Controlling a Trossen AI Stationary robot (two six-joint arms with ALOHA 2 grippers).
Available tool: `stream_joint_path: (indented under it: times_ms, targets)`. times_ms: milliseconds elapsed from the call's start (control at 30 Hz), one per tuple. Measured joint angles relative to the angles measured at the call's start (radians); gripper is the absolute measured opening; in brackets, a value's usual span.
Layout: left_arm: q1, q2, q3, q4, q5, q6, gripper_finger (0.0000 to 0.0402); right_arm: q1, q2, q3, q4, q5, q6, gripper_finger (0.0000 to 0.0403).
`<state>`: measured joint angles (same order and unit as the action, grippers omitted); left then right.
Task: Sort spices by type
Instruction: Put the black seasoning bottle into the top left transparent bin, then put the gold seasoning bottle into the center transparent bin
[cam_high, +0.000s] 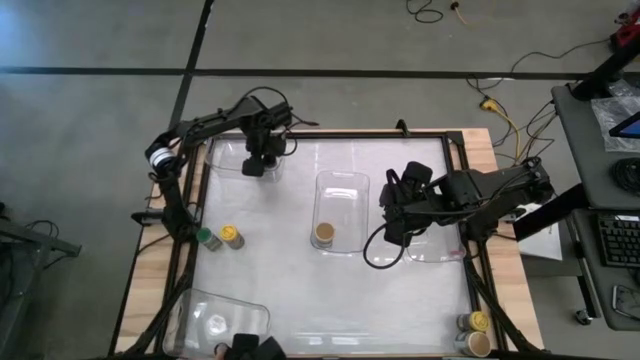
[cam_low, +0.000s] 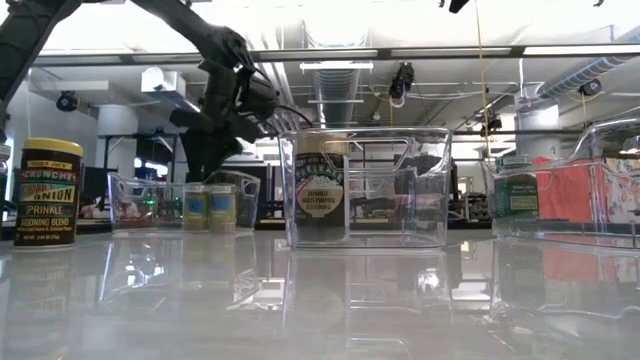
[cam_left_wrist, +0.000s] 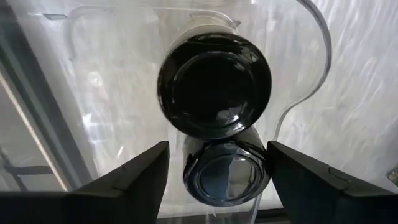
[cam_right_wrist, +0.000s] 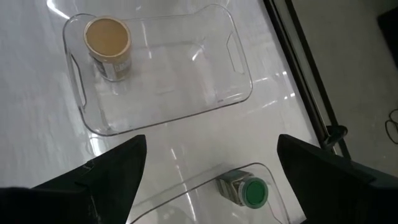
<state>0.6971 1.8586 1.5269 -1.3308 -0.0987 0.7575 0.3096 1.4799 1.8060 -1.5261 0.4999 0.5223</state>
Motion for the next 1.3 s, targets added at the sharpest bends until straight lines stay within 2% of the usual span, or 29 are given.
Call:
stream_joint_path:
  times_ms: [300,500,767,900,967,1067,1300]
  targets:
    - [-0.002,-0.050,0.000,-0.010,0.000,-0.043,0.0297,0.000,0.000,0.000,0.019,0.000,-0.002,0.0352]
    - [-0.024,-0.107,0.000,-0.015,0.001,-0.102,0.0304,0.000,0.000,0.000,0.029,0.000,-0.002,0.0352]
    - [-0.087,-0.220,0.000,-0.079,0.007,-0.349,0.0304,0.075,-0.001,0.000,0.057,-0.004,-0.023,0.0352]
    - [-0.115,-0.280,0.000,-0.072,0.088,-0.558,0.0304,0.131,-0.001,0.000,0.053,-0.003,-0.008,0.0352]
    - [-0.124,-0.306,0.000,-0.038,0.133,-0.673,0.0304,0.164,-0.001,0.000,0.032,-0.007,0.014,0.0352]
    - [-0.149,-0.348,0.000,0.062,0.142,-0.813,0.0304,0.216,-0.001,0.000,-0.012,-0.014,0.067,0.0352]
    - [-0.266,-0.420,0.000,0.388,0.142,-0.961,0.0304,0.332,-0.001,-0.012,-0.043,-0.117,0.243,0.0352]
